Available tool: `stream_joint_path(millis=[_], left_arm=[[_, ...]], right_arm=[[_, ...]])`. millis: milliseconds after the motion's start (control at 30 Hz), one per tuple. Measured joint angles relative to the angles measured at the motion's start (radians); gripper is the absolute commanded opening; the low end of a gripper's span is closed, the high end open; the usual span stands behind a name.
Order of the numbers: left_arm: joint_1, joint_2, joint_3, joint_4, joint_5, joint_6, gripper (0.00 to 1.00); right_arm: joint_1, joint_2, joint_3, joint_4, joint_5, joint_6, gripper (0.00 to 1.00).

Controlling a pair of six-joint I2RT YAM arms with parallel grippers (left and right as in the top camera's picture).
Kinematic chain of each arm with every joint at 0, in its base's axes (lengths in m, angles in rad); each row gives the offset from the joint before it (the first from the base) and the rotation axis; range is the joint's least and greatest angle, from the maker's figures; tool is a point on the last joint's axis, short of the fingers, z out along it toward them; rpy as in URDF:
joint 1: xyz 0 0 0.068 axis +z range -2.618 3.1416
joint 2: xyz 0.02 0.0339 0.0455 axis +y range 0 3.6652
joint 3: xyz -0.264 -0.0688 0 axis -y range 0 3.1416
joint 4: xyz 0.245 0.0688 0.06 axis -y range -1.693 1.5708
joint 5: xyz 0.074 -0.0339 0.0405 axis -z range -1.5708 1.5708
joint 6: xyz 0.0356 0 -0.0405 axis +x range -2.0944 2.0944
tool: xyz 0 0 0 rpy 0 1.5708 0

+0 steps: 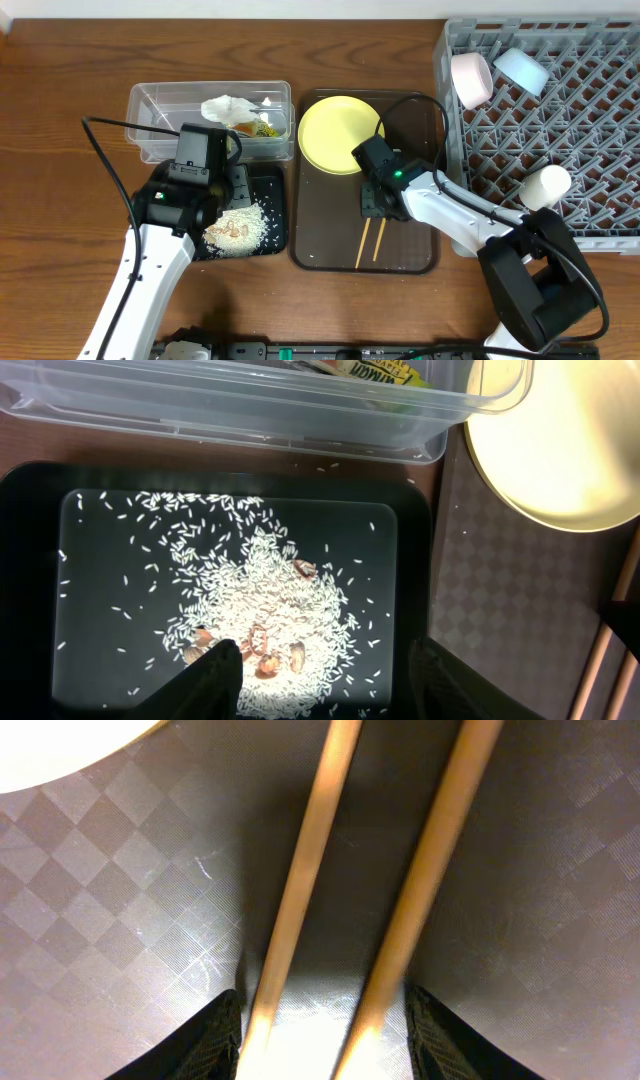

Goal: Sort waste into correct bins and load items into the dishwasher rack
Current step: 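Reach right gripper down to the chopsticks on the brown tray, then close right gripper on one chopstick and lift it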

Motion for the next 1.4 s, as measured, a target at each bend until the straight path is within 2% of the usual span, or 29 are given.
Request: stream_joint_path(millis=[433, 833, 1033, 1233, 1400], left_arm=[[0.000, 0.000, 0.000, -0.001, 0.000, 0.000, 0.57], [0.000, 0.000, 0.000, -0.002, 0.000, 0.000, 0.57], [0.000, 0.000, 0.000, -0.002, 0.000, 0.000, 0.57], [0.000, 0.000, 0.000, -0.002, 0.000, 0.000, 0.57], [0.000, 0.000, 0.000, -0.002, 0.000, 0.000, 0.57]], right_arm=[[-0.014, -0.111, 0.013, -0.071, 0.071, 0.000, 0.50], [-0.017, -0.047, -0.023, -0.056, 0.046, 0.024, 0.47], [-0.017, -0.020, -0.029, -0.050, 0.035, 0.030, 0.29], [-0.017, -0.018, -0.029, -0.049, 0.035, 0.035, 0.03], [-0.017, -0.018, -0.027, -0.051, 0.039, 0.044, 0.01]])
